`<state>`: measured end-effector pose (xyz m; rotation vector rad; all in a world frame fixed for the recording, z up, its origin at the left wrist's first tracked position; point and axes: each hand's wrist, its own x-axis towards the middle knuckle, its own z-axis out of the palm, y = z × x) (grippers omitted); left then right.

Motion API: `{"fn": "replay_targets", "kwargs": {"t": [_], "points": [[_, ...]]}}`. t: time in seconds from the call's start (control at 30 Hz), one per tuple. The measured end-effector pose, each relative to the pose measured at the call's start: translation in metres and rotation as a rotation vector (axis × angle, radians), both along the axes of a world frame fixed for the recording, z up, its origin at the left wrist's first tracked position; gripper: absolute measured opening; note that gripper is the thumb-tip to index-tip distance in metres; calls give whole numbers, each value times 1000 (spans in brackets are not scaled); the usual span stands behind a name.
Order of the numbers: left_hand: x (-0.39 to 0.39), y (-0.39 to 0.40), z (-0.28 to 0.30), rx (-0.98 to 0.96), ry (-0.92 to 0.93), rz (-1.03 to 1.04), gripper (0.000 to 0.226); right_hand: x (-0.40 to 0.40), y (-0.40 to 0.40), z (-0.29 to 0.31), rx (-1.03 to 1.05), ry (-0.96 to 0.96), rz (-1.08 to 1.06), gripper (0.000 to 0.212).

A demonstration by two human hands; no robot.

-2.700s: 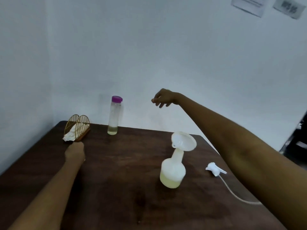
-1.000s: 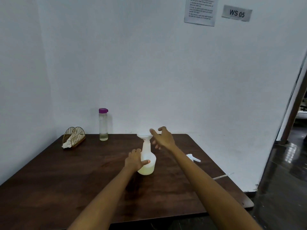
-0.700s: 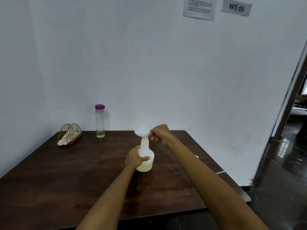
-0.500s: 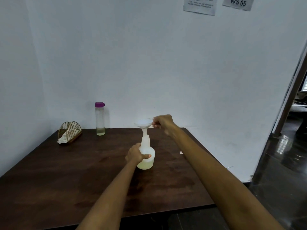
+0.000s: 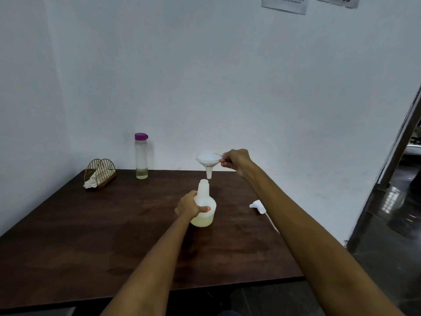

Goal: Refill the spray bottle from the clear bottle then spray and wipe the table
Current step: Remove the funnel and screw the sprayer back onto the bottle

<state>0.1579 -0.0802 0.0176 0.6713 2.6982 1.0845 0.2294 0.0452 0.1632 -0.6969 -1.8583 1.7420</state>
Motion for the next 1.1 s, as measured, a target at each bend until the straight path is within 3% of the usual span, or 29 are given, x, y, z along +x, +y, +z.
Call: {"fn": "replay_targets", "kwargs": {"t": [0.13, 0.27, 0.53, 0.7, 0.8, 0.97, 1.1], "points": [[0, 0, 0, 0, -2, 5, 80, 2, -4, 1, -65, 59, 2, 17], [0, -1, -1, 19, -1, -6, 80, 3, -13, -14, 44, -104, 4, 14], [-1, -2, -1, 14, 9, -10, 79, 4, -12, -22, 7, -122, 45, 20], [0, -2, 0, 21, 7, -5, 79, 5, -12, -22, 175, -214, 29, 13], [1, -4, 2, 17, 9, -14, 80, 5, -14, -17, 422, -316, 22, 14], [0, -7, 4, -18, 19, -60, 80, 2, -17, 12, 418, -170, 68, 16], [-13, -17, 7, 165, -189, -195, 74, -6, -21, 23, 498, -57, 104, 11]]}}
